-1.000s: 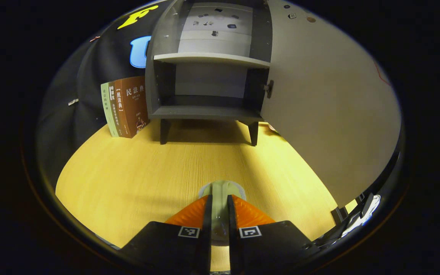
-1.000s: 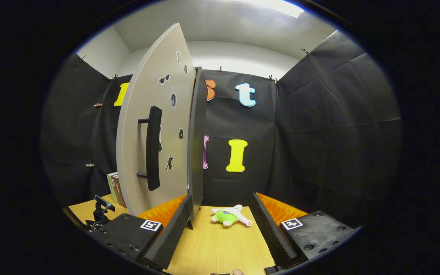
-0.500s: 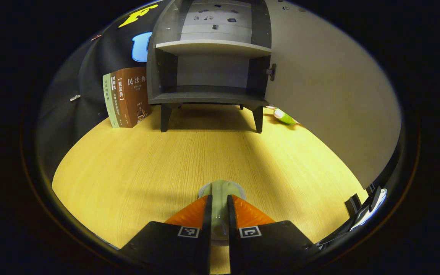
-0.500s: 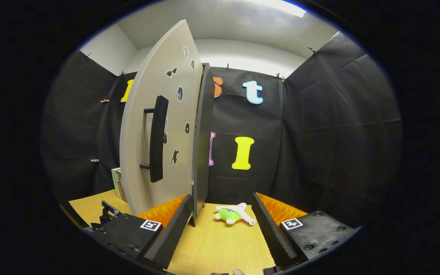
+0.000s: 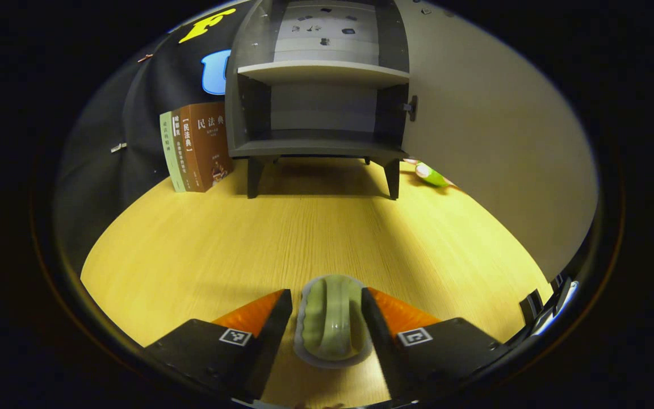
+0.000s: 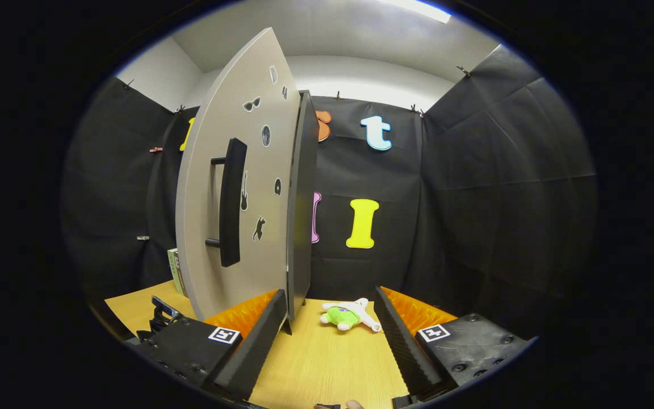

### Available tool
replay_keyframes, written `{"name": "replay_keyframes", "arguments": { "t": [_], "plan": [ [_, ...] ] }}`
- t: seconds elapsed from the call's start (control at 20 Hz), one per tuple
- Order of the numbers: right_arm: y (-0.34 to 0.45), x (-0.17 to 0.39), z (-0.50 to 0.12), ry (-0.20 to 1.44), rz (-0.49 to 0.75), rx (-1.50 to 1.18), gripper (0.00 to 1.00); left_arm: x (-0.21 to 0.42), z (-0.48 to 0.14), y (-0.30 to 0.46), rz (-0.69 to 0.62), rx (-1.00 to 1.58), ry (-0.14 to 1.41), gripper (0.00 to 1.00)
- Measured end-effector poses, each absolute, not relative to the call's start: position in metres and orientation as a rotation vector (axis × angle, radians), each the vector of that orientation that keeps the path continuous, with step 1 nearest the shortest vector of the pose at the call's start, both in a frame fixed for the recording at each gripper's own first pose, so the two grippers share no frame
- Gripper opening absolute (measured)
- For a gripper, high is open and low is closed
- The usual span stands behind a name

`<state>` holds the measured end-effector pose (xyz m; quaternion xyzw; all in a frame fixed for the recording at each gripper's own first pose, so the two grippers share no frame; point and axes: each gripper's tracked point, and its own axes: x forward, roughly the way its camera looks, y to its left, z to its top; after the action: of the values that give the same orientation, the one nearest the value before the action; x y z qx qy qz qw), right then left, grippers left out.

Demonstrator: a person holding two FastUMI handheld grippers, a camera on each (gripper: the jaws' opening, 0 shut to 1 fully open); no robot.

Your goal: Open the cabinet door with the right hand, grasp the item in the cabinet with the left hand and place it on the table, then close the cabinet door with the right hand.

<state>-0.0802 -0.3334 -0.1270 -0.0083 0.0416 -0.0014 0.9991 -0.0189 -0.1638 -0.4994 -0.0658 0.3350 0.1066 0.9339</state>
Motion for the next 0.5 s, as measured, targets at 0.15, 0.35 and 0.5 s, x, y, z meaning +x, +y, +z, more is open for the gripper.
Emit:
{"name": "replay_keyframes", "arguments": {
  "t": [0.15,0.35,0.5],
  "plan": [
    [-0.317,-0.081,-0.116,0.070,0.031,0.007,0.98,-0.015,-0.470,-0.157,0.215,-0.090,0.643,0.93],
    [-0.287,-0.084,-0.096,0.048,0.095,0.031,0.97,-0.007,-0.389,-0.148,0.192,0.023,0.508,0.93],
    [-0.271,-0.092,-0.086,0.045,0.110,0.028,0.98,-0.008,-0.322,-0.154,0.131,0.056,0.412,0.92]
  ]
}}
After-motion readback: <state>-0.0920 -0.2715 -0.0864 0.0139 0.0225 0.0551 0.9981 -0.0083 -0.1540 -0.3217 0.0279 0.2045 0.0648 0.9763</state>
